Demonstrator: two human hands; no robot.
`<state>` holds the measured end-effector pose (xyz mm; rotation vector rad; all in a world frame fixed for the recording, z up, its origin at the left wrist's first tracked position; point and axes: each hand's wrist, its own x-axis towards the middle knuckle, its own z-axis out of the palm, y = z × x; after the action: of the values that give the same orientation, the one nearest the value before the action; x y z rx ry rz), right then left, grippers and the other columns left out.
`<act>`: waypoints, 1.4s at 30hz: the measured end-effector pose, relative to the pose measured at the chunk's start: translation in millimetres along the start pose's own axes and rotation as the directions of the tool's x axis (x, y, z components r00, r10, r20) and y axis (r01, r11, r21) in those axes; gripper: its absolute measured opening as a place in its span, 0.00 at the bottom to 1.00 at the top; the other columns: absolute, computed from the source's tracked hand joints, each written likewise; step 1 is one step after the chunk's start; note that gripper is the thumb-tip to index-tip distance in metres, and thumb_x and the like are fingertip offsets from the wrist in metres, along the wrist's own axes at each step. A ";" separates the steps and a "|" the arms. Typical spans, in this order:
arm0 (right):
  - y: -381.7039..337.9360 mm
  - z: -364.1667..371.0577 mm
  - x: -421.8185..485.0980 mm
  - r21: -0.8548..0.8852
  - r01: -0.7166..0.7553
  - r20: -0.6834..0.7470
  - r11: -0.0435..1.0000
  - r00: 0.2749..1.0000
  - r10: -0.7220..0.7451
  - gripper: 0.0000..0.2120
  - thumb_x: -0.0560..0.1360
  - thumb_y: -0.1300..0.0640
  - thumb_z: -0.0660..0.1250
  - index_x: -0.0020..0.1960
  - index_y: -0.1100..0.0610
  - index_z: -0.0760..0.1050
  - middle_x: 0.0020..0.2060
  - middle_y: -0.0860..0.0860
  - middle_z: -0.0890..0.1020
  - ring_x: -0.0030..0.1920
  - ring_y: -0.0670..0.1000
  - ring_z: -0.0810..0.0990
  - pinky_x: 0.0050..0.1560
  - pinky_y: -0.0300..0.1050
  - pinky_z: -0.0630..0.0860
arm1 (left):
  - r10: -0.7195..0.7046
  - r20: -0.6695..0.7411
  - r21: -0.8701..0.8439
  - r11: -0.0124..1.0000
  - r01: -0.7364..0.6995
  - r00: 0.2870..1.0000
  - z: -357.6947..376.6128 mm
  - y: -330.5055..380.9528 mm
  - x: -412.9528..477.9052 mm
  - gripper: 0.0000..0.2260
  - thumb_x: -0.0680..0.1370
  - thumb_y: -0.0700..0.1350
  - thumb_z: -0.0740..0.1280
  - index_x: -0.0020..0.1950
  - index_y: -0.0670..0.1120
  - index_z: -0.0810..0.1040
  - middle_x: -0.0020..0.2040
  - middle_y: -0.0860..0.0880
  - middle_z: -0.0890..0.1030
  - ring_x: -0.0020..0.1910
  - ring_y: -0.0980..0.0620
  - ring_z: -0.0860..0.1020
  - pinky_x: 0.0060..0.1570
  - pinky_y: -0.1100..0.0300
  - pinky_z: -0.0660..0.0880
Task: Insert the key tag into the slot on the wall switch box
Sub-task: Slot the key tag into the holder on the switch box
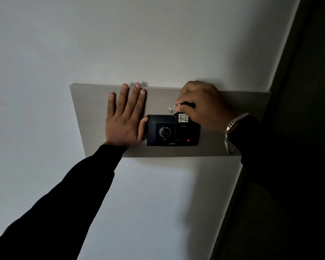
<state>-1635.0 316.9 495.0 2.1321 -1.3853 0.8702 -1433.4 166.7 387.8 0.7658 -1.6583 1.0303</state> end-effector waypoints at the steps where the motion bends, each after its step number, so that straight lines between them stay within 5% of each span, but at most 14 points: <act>1: 1.0 1.8 0.3 0.016 -0.001 -0.038 1.000 0.999 0.001 0.06 0.72 0.57 0.70 0.43 0.60 0.84 0.42 0.56 0.83 0.43 0.55 0.80 0.47 0.50 0.75 | 0.000 -0.001 -0.001 1.000 0.000 1.000 0.1 -0.2 0.0 0.30 0.81 0.55 0.51 0.81 0.45 0.55 0.82 0.46 0.56 0.83 0.43 0.50 0.80 0.42 0.47; 7: 1.7 12.9 -7.4 0.181 -0.066 -0.263 0.981 0.958 0.113 0.06 0.73 0.60 0.69 0.39 0.61 0.80 0.33 0.48 0.79 0.33 0.46 0.74 0.39 0.41 0.70 | -0.001 -0.002 -0.006 1.000 0.001 1.000 0.9 -0.7 -0.1 0.30 0.81 0.55 0.51 0.81 0.45 0.55 0.82 0.47 0.54 0.83 0.43 0.50 0.82 0.44 0.43; 11: 7.9 6.9 -6.1 0.326 -0.078 -0.203 0.942 0.968 0.151 0.05 0.73 0.60 0.71 0.43 0.62 0.84 0.38 0.55 0.85 0.39 0.50 0.82 0.44 0.47 0.78 | -0.003 -0.001 -0.011 1.000 0.003 1.000 1.1 -0.2 0.1 0.30 0.81 0.55 0.51 0.81 0.45 0.55 0.82 0.47 0.54 0.83 0.43 0.50 0.82 0.44 0.43; 14: 13.3 0.0 -5.0 0.289 -0.019 -0.138 0.957 0.988 0.062 0.05 0.72 0.63 0.71 0.45 0.63 0.84 0.42 0.58 0.85 0.43 0.53 0.83 0.48 0.47 0.79 | 0.006 0.013 -0.018 1.000 -0.005 1.000 0.3 -1.0 0.2 0.30 0.81 0.55 0.51 0.81 0.44 0.54 0.82 0.46 0.54 0.83 0.43 0.50 0.81 0.43 0.44; 18: 21.1 -6.1 -4.4 0.148 0.086 -0.059 0.985 0.995 -0.078 0.05 0.73 0.66 0.70 0.46 0.62 0.85 0.43 0.58 0.84 0.42 0.52 0.81 0.45 0.34 0.72 | 0.095 0.048 -0.010 0.995 -0.095 0.994 -2.0 -9.5 -3.2 0.30 0.82 0.54 0.50 0.82 0.43 0.53 0.82 0.44 0.53 0.83 0.44 0.48 0.81 0.42 0.46; 23: 24.5 -7.6 -4.7 0.091 0.147 -0.070 0.985 0.987 -0.141 0.04 0.73 0.64 0.71 0.45 0.62 0.84 0.42 0.58 0.83 0.40 0.56 0.82 0.44 0.49 0.77 | 0.120 0.049 -0.002 0.993 -0.120 0.992 -2.2 -12.6 -3.0 0.30 0.82 0.55 0.50 0.82 0.43 0.51 0.82 0.44 0.53 0.83 0.45 0.47 0.81 0.42 0.46; 36: 23.8 -3.1 -3.9 0.111 0.149 -0.105 0.983 0.985 -0.138 0.05 0.73 0.62 0.71 0.43 0.64 0.84 0.39 0.59 0.83 0.37 0.55 0.81 0.42 0.38 0.71 | 0.123 0.049 -0.001 0.992 -0.123 0.991 -1.3 -11.7 -4.4 0.30 0.82 0.55 0.50 0.81 0.42 0.53 0.81 0.43 0.55 0.83 0.44 0.49 0.79 0.39 0.51; 42: 24.2 7.2 -12.9 0.130 0.154 -0.143 0.980 0.980 -0.135 0.04 0.73 0.62 0.72 0.44 0.62 0.85 0.38 0.58 0.83 0.36 0.56 0.81 0.39 0.47 0.75 | 0.128 0.066 0.032 0.991 -0.130 0.990 -1.1 -11.7 -5.7 0.30 0.82 0.55 0.50 0.82 0.42 0.52 0.82 0.44 0.51 0.83 0.45 0.48 0.81 0.43 0.45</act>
<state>-1659.2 310.7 481.5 2.2022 -1.1168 1.0577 -1421.1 162.6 385.6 0.7291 -1.7672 1.1389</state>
